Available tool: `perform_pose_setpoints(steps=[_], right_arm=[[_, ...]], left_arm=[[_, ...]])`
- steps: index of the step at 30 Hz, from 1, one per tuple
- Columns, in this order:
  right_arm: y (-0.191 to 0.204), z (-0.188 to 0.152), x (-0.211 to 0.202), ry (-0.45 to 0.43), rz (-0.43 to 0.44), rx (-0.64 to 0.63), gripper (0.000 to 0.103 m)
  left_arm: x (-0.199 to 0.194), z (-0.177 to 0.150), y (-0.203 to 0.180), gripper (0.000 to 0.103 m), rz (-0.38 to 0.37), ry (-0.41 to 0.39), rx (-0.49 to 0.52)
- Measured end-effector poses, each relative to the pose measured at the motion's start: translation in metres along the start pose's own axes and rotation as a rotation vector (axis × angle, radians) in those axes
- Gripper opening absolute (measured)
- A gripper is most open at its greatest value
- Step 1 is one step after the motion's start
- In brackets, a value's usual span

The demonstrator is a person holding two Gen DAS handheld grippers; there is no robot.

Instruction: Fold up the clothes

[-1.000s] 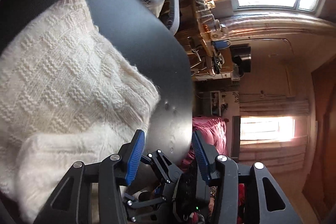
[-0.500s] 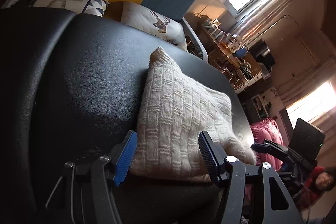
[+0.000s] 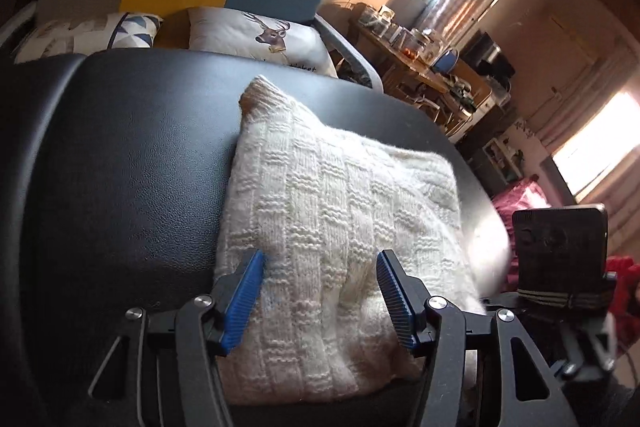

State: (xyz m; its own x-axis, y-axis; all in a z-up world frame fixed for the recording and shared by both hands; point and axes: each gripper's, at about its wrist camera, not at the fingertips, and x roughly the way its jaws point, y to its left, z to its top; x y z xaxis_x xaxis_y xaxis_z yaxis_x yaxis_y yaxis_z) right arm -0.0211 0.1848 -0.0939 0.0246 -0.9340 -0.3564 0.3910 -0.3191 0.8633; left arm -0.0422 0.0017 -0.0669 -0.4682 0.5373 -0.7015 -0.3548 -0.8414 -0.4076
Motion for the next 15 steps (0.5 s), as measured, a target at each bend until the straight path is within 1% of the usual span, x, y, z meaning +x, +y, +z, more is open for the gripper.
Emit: perform_pose_setpoints(steps=[1, 3, 4, 5, 7, 9, 10, 12, 13, 15], right_arm=[[-0.009, -0.009, -0.009, -0.017, 0.005, 0.027, 0.081], [-0.026, -0.027, -0.027, -0.030, -0.127, 0.063, 0.075], [-0.033, -0.035, -0.037, -0.042, -0.178, 0.081, 0.054], [-0.033, -0.040, -0.048, -0.069, -0.183, 0.094, 0.051], [-0.023, -0.047, -0.070, -0.125, -0.185, 0.082, 0.054], [-0.009, -0.049, -0.094, -0.196, -0.206, 0.052, 0.054], [-0.004, -0.047, -0.106, -0.246, -0.227, 0.043, 0.054], [0.006, -0.042, -0.128, -0.339, -0.272, 0.027, 0.057], [0.006, -0.035, -0.132, -0.362, -0.298, 0.028, 0.061], [-0.001, -0.016, -0.132, -0.379, -0.345, 0.049, 0.061]], left_arm=[[0.002, -0.005, -0.009, 0.058, 0.011, 0.003, 0.049], [0.007, -0.015, -0.024, 0.058, 0.002, 0.020, 0.118], [0.009, -0.020, -0.031, 0.058, -0.006, 0.030, 0.150], [0.012, -0.025, -0.036, 0.058, -0.009, 0.039, 0.178], [0.018, -0.033, -0.046, 0.058, -0.011, 0.058, 0.229], [0.023, -0.039, -0.050, 0.058, 0.001, 0.065, 0.256], [0.024, -0.040, -0.050, 0.058, 0.006, 0.066, 0.254], [0.024, -0.038, -0.048, 0.058, 0.000, 0.065, 0.235], [0.024, -0.037, -0.047, 0.058, -0.005, 0.064, 0.224], [0.023, -0.035, -0.046, 0.058, -0.007, 0.059, 0.214]])
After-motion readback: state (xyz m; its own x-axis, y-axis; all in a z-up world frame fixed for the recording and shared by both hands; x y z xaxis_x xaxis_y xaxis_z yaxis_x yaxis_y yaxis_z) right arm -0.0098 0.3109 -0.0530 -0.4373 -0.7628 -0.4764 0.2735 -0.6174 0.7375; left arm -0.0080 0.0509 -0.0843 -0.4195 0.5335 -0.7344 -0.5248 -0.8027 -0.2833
